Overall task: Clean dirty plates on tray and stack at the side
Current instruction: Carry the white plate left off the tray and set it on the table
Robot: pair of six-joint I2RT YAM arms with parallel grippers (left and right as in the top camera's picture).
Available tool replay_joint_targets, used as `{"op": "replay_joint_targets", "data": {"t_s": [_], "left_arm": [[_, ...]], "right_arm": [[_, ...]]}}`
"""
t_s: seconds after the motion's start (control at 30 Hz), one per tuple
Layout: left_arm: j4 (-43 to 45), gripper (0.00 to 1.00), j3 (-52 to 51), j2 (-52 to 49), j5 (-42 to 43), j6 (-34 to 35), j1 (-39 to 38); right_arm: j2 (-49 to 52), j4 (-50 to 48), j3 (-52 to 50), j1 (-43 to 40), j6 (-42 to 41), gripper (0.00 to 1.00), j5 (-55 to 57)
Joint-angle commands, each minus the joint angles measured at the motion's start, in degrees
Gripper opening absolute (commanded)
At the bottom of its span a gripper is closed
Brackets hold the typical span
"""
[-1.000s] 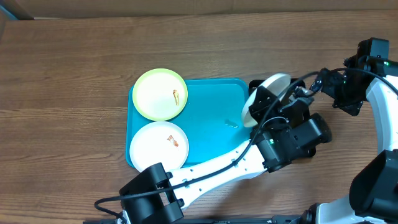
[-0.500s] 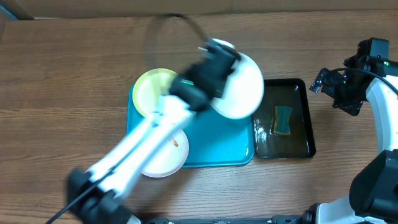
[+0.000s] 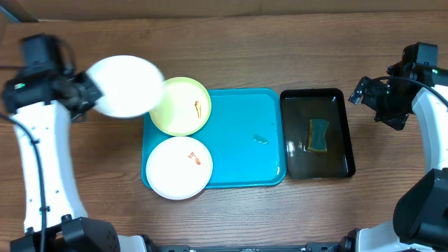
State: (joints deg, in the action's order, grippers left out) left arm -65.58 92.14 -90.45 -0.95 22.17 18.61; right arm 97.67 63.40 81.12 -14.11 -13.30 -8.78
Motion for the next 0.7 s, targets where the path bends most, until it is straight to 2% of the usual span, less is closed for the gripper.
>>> {"op": "replay_joint_targets", "data": {"t_s": [0.0, 0.07, 0.33, 0.67], "left_arm": [[0.7, 0.04, -2.3, -0.3, -0.7, 0.5, 6.3], [3.4, 0.04, -6.2, -0.4, -5.2, 0.6, 7.4], [13.8, 0.04, -19.0, -0.6, -11.7, 2.5, 7.6], [18.7, 0.04, -22.7, -3.7, -15.4, 4.1, 7.6]], "right_arm": [[-0.8, -0.3, 1.1, 0.0, -0.2, 1.0, -0.3], [-0.8, -0.3, 1.1, 0.0, -0.2, 1.0, -0.3], [-0.8, -0.3, 1.1, 0.0, -0.2, 1.0, -0.3], [-0.8, -0.3, 1.1, 0.0, -0.2, 1.0, -0.3]]}}
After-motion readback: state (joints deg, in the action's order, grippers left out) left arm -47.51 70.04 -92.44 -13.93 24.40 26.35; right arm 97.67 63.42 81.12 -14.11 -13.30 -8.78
